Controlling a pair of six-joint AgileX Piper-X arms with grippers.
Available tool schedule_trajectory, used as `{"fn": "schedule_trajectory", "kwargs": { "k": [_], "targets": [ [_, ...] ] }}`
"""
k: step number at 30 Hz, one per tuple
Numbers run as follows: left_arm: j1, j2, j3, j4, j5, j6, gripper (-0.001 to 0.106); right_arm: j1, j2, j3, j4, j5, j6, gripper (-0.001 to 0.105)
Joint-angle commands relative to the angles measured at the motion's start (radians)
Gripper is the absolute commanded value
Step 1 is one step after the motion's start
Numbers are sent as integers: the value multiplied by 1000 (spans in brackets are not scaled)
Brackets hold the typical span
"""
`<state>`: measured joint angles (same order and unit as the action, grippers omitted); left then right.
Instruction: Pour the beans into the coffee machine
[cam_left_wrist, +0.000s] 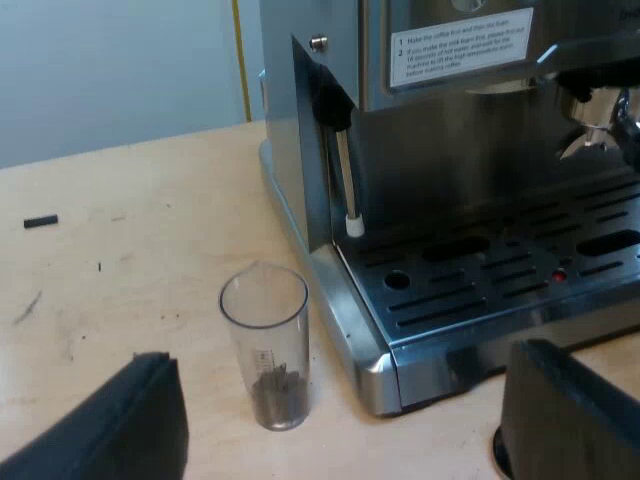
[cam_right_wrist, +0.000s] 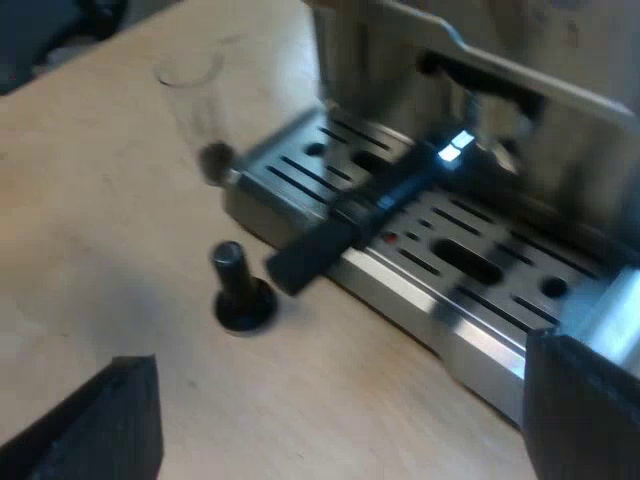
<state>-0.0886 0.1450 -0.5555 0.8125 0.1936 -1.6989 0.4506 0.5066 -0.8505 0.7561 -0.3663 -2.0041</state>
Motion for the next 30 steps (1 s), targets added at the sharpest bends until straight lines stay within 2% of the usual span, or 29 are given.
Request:
{"fn": "schedule_trajectory", "kwargs": {
  "k": [1, 5, 9, 14, 18, 23, 24, 26, 28, 30],
  "targets": [
    [-1, 14, -6, -12, -11, -10, 67, 66, 28, -12, -63, -13, -20, 79],
    [-1, 58, -6, -18, -11, -3, 67, 162, 83, -12, -125, -11, -17, 79],
    [-1, 96, -3, -58, -11, -3, 67, 237, 141, -12, -187, 57, -12, 79],
    [-1, 128, 43, -180, -11, -3, 67, 316, 236, -12, -290, 148, -12, 79],
    [-1, 136, 93, -254, -11, -3, 67, 339, 294, -12, -366, 180, -7, 79],
    [-1, 136, 188, -377, -11, -3, 68, 342, 377, -12, -462, 207, 106, 79],
    [-1, 138, 203, -390, -11, -3, 68, 342, 386, -12, -474, 208, 112, 79],
    [-1, 137, 246, -431, -11, -3, 74, 342, 414, -12, -501, 207, 147, 79],
    [-1, 139, 275, -452, -11, -5, 82, 342, 433, -12, -513, 207, 149, 79],
    [-1, 138, 300, -467, -11, -7, 85, 342, 446, -12, -518, 207, 148, 79]
  ]
}}
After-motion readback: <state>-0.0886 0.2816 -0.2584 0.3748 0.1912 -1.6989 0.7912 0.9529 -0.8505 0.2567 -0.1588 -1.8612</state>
